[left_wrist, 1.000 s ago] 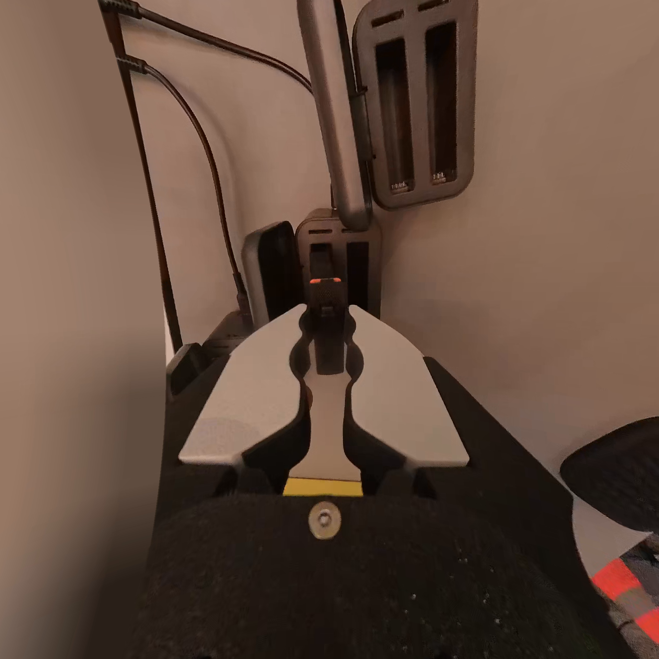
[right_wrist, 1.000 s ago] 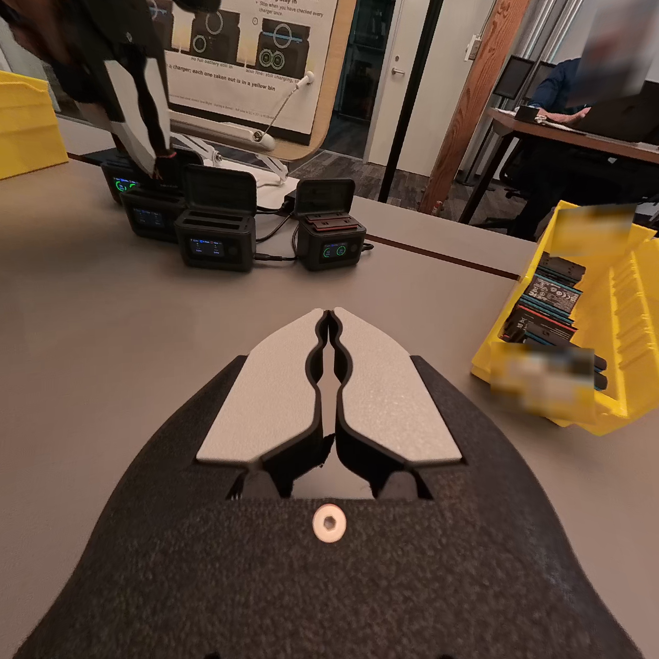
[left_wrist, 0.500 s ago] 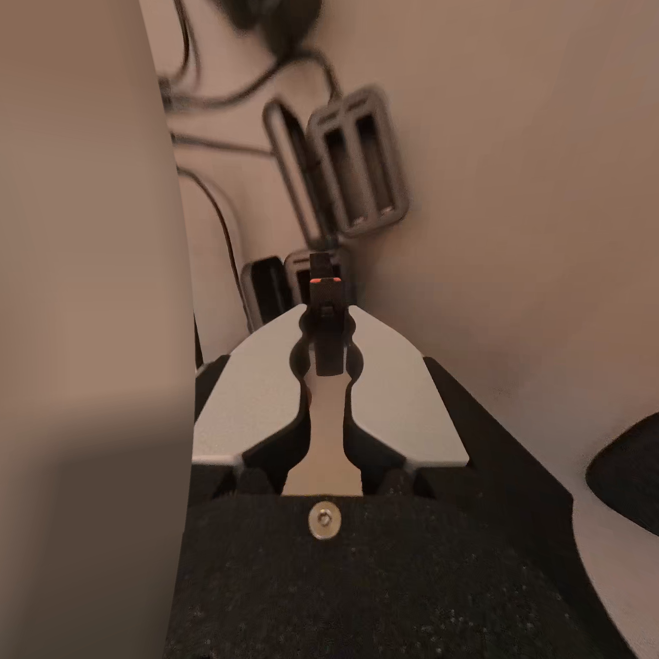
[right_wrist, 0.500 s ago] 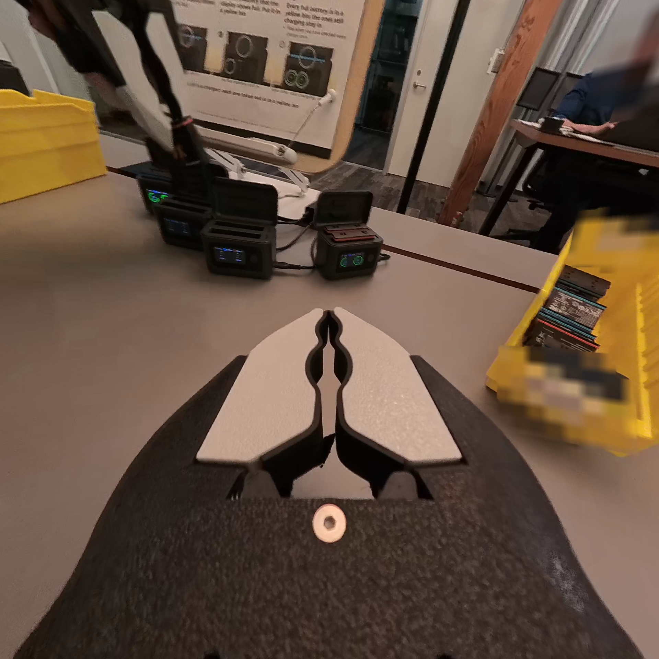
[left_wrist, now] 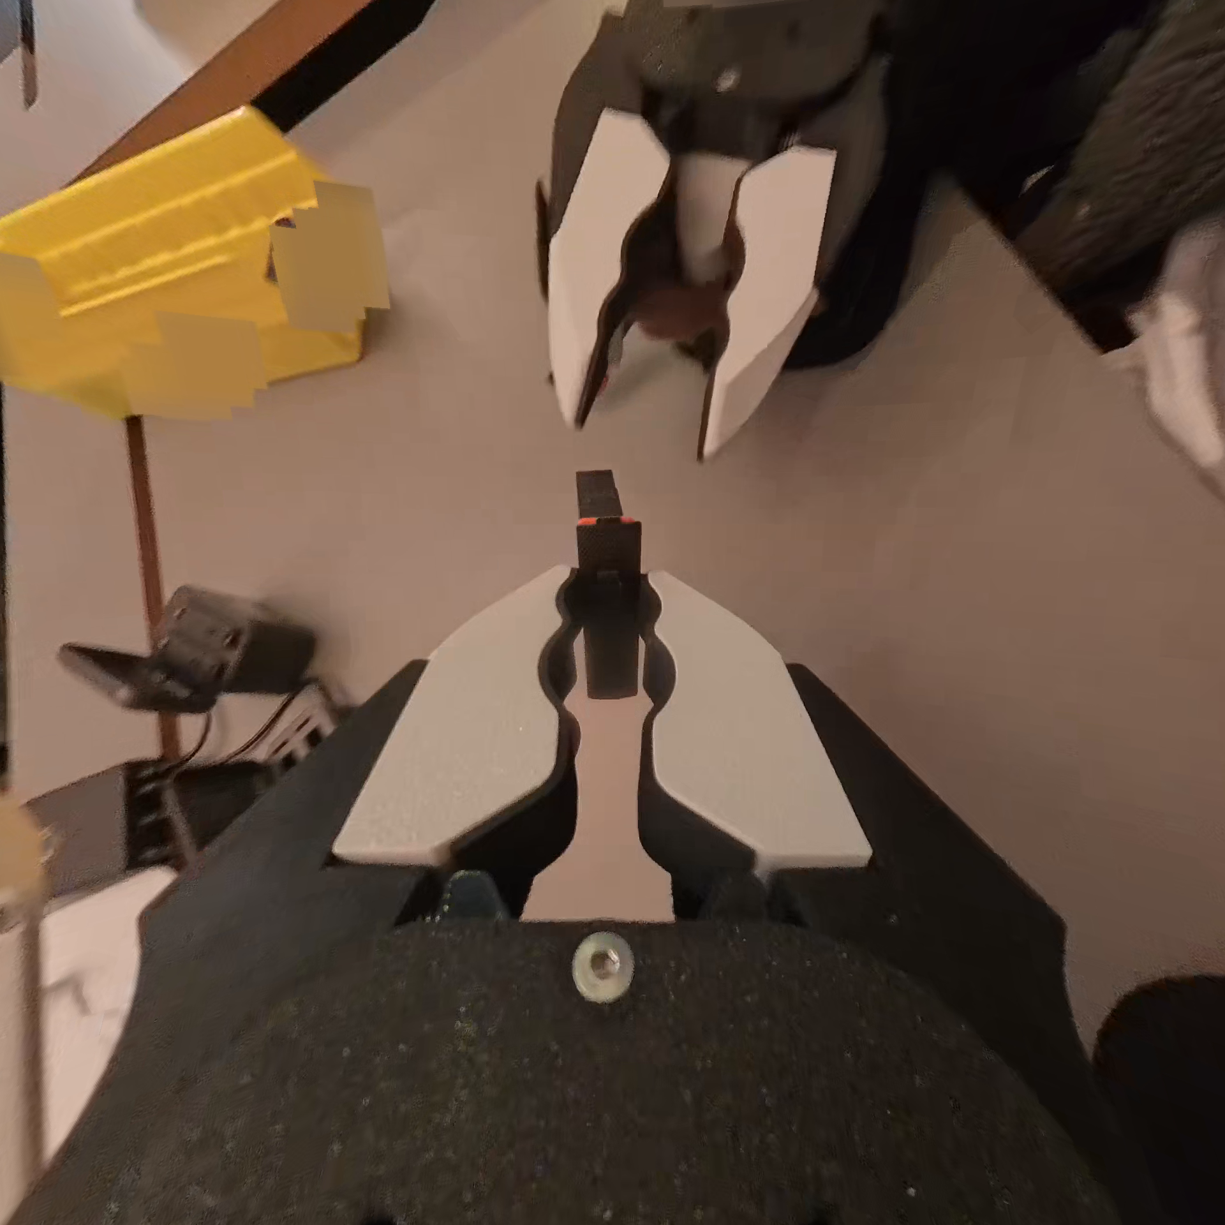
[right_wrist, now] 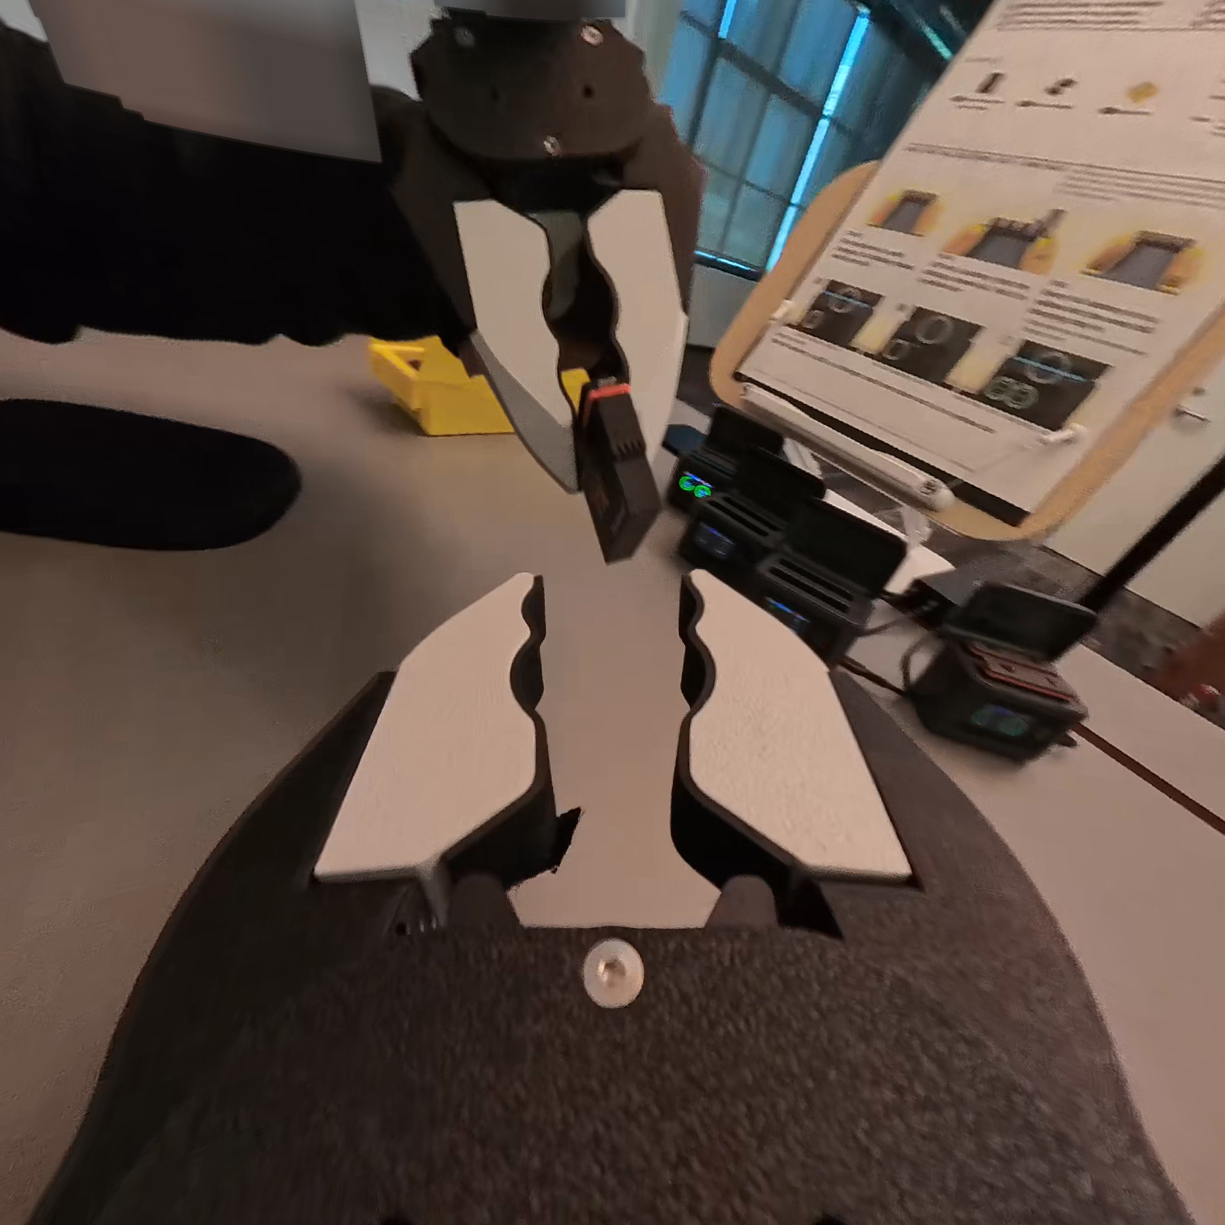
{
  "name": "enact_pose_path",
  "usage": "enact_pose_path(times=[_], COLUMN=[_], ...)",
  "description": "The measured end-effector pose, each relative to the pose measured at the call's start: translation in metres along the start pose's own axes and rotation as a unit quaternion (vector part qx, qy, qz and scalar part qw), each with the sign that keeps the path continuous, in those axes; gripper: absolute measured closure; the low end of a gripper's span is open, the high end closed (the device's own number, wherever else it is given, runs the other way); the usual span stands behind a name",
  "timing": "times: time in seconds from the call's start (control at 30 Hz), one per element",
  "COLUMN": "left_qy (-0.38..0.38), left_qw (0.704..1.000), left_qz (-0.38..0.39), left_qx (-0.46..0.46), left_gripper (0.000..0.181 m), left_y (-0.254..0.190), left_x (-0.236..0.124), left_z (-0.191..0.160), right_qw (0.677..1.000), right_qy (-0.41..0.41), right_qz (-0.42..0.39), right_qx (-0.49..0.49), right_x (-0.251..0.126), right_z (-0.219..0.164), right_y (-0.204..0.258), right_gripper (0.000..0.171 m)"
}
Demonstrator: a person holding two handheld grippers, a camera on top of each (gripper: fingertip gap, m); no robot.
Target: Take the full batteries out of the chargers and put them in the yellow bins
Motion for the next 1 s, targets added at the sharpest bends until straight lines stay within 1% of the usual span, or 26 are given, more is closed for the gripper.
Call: enact_pose_path(times=[0.13,0.2,0.27,0.4,0.5,0.53,0.57,0.63,0.67,0.7,0.73,0.8,0.83,0.87,0.9,0.93,1.0], left_qy=[-0.037,-0.043,-0.057,-0.104,-0.126,-0.130,-0.132,-0.146,-0.160,-0.172,-0.182,-0.218,-0.234,-0.238,-0.233,-0.226,-0.215], left_qw=[0.998,0.997,0.996,0.990,0.985,0.983,0.981,0.968,0.954,0.935,0.908,0.834,0.798,0.773,0.758,0.747,0.729], left_qz=[-0.039,-0.054,-0.069,-0.084,-0.081,-0.079,-0.077,-0.068,-0.071,-0.074,-0.090,-0.155,-0.183,-0.196,-0.198,-0.193,-0.204], left_qx=[-0.012,-0.018,-0.024,-0.044,-0.083,-0.099,-0.122,-0.194,-0.242,-0.302,-0.367,-0.482,-0.524,-0.554,-0.577,-0.594,-0.617], left_gripper=[0.165,0.165,0.165,0.165,0.160,0.151,0.145,0.138,0.137,0.138,0.139,0.135,0.134,0.136,0.138,0.140,0.140], left_y=[-0.022,-0.028,-0.034,-0.039,-0.038,-0.036,-0.033,-0.024,-0.019,-0.014,-0.009,-0.008,-0.008,-0.010,-0.012,-0.013,-0.018], left_x=[0.014,0.020,0.025,0.027,0.025,0.023,0.021,0.014,0.011,0.010,0.010,0.014,0.017,0.022,0.028,0.034,0.043], left_z=[-0.001,-0.005,-0.009,-0.016,-0.022,-0.024,-0.026,-0.030,-0.033,-0.036,-0.039,-0.041,-0.041,-0.043,-0.045,-0.048,-0.051], right_qw=[0.999,0.999,0.998,0.997,0.997,0.996,0.994,0.978,0.962,0.942,0.920,0.879,0.865,0.853,0.843,0.835,0.817], right_qy=[-0.008,-0.010,-0.012,-0.015,-0.005,0.003,0.013,0.044,0.060,0.073,0.085,0.095,0.095,0.094,0.093,0.094,0.099], right_qz=[0.042,0.050,0.052,0.072,0.044,0.026,0.004,-0.053,-0.079,-0.104,-0.122,-0.135,-0.135,-0.134,-0.132,-0.133,-0.136], right_qx=[-0.015,-0.018,-0.021,-0.024,-0.063,-0.084,-0.112,-0.197,-0.254,-0.311,-0.364,-0.446,-0.474,-0.495,-0.512,-0.526,-0.551], right_x=[0.006,0.006,0.005,0.005,0.005,0.004,0.004,0.004,0.004,0.005,0.006,0.009,0.011,0.012,0.013,0.014,0.017], right_z=[0.006,0.006,0.006,0.006,0.007,0.006,0.005,0.003,0.002,0.001,0.000,-0.003,-0.005,-0.006,-0.007,-0.009,-0.012], right_y=[0.019,0.022,0.023,0.028,0.028,0.026,0.025,0.022,0.022,0.024,0.026,0.035,0.039,0.043,0.046,0.048,0.051], right_gripper=[0.134,0.142,0.157,0.161,0.161,0.161,0.161,0.161,0.161,0.161,0.161,0.161,0.161,0.161,0.161,0.161,0.161])
Point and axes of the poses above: each gripper's, where its closed fingertips meet, x out along the fingers, z out of its top, y = z × x across the jaws, the point moved 7 cm from there along -x, back along the fingers, and after that the axes turned 13 degrees about -x, right-handed, at the moved point
